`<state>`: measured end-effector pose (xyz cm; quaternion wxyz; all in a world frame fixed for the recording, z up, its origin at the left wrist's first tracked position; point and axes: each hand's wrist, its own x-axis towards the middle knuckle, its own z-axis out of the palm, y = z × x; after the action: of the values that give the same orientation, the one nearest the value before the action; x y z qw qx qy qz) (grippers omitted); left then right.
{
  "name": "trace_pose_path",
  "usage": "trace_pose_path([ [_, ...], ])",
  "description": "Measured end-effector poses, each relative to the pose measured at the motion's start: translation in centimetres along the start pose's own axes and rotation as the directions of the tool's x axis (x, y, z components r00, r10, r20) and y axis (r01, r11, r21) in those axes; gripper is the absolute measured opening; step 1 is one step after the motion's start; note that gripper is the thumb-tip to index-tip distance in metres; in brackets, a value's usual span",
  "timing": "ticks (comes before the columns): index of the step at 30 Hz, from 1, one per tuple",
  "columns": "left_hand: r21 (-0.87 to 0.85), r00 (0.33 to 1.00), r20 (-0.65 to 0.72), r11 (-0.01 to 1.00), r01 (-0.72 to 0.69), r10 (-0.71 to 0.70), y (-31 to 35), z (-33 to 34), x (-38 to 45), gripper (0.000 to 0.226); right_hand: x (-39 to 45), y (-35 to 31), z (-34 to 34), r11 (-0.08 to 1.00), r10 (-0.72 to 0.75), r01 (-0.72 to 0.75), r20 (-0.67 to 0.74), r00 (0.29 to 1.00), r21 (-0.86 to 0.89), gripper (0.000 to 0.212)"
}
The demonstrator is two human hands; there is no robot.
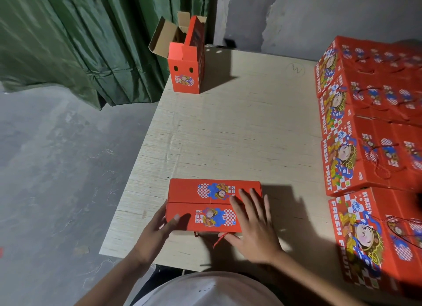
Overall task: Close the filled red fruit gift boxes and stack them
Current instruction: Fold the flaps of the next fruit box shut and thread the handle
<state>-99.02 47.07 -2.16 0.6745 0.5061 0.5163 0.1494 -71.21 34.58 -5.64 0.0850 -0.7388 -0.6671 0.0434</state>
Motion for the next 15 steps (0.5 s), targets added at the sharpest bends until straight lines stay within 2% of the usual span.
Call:
trace_pose_path([
  [3, -0.034, 0.999, -0.014, 0.999, 0.033, -0.034, -0.4, 0.0, -0.7, 0.066, 1.6, -0.6, -0.8, 0.996, -0.072, 0.071, 0.020, 0.997, 0.051, 0.106],
  [5, -0.061, 0.998, -0.016, 0.997, 0.055, -0.056, -0.6, 0.1, -1.1, 0.072, 3.3, -0.5, -1.6, 0.995, -0.047, 0.042, 0.058, 0.997, 0.091, 0.099],
  [8, -0.067, 0.996, -0.017, 0.995, 0.080, -0.082, -0.8, 0.4, -1.6, 0.078, 7.4, -0.2, -2.5, 0.982, 0.140, -0.162, 0.199, 0.970, 0.097, 0.092],
  [11, -0.045, 0.993, -0.028, 0.993, 0.113, -0.115, -1.3, 0.6, -2.0, 0.081, 12.2, 0.9, -3.3, 0.914, 0.332, -0.398, 0.412, 0.849, 0.083, 0.091],
  [13, -0.020, 0.987, -0.047, 0.988, 0.155, -0.155, -1.8, 0.7, -2.1, 0.085, 14.5, 1.3, -4.1, 0.845, 0.337, -0.497, 0.525, 0.781, 0.197, 0.078],
  [15, 0.006, 0.983, -0.051, 0.984, 0.178, -0.177, -2.2, 0.8, -2.1, 0.086, 15.5, 0.9, -4.6, 0.746, 0.256, -0.529, 0.559, 0.788, 0.404, 0.051],
])
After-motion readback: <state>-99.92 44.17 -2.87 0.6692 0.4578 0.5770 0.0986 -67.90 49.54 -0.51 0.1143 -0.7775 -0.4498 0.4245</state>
